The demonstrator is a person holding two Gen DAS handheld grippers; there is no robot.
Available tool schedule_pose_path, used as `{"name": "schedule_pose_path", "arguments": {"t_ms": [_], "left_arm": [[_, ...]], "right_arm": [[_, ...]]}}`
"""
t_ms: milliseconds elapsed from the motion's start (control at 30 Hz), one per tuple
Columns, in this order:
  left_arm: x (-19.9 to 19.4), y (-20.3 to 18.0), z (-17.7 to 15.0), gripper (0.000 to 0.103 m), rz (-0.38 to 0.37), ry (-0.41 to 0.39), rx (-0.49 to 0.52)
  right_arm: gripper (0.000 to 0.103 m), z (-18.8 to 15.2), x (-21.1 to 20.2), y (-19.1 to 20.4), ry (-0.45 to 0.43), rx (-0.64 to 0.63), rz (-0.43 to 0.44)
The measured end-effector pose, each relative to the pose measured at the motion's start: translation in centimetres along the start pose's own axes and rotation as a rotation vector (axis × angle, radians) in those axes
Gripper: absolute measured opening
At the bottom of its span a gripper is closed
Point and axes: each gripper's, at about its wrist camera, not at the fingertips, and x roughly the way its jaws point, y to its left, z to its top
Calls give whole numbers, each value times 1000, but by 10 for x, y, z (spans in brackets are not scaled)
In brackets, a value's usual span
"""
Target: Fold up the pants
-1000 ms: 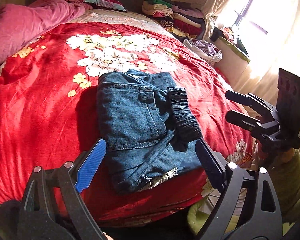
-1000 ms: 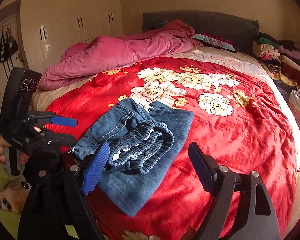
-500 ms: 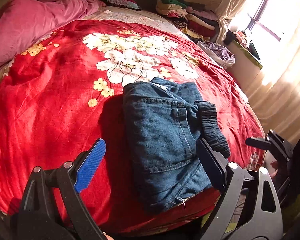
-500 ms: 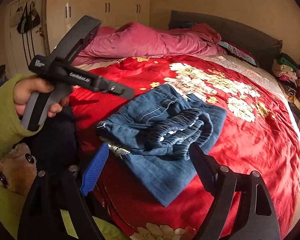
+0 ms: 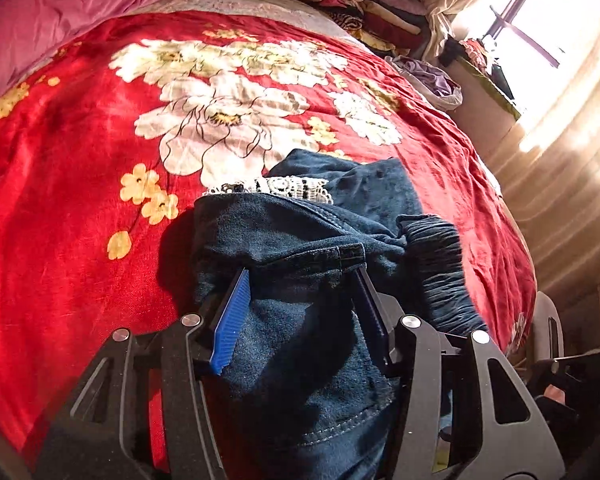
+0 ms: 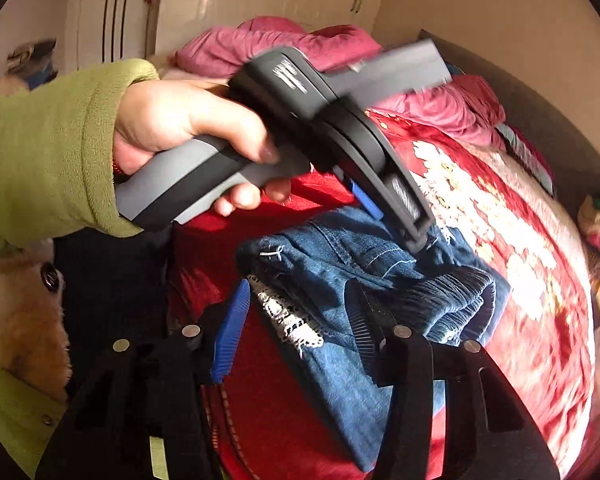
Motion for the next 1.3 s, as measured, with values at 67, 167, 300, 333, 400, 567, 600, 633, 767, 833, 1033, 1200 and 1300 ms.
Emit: {"name": "schedule_pose_path", "arguments": {"t_ms": [67,167,300,333,400,567,600,633,767,833,1033,1200,1300], "left_arm": [[0,5,-1,43,-16,-5,-10],[-2,7,0,43,-15,-9,-10],[-1,10,1,43,-21,-11,-14],[-1,10,0,43,-22,-10,-17],[-2,10,0,43,-26,-10,-14],[0,12,-1,43,-32,-25,-18],[0,12,-1,44,-32,-27,-18],[0,12,-1,43,-32,-27,-18],[-1,12,-1,43,-37,-37,-28],[-3,10,-2,43,-33,-52,-25],[-13,4,-6,48,-12,-84,-11],[-21,5,-9,50,1,-98,-19],[-27,7,-11,51,10,-111,-32]], "right_arm": [[47,3,11,2,35,-42,-19],[47,9,23,2,47,-61,-22],[18,13,38,1,58,-70,26],[14,12,41,2,76,-74,50],[11,9,38,11,111,-123,72],[9,-9,31,7,107,-64,128],[9,-11,33,3,100,-31,136],[9,-13,33,-2,83,14,156],[11,-16,31,-12,61,100,181],[15,-14,24,-17,52,110,183],[29,-8,0,-28,-1,179,213],[29,-6,-15,-23,-40,191,182],[37,1,-11,-23,-48,226,170]]}}
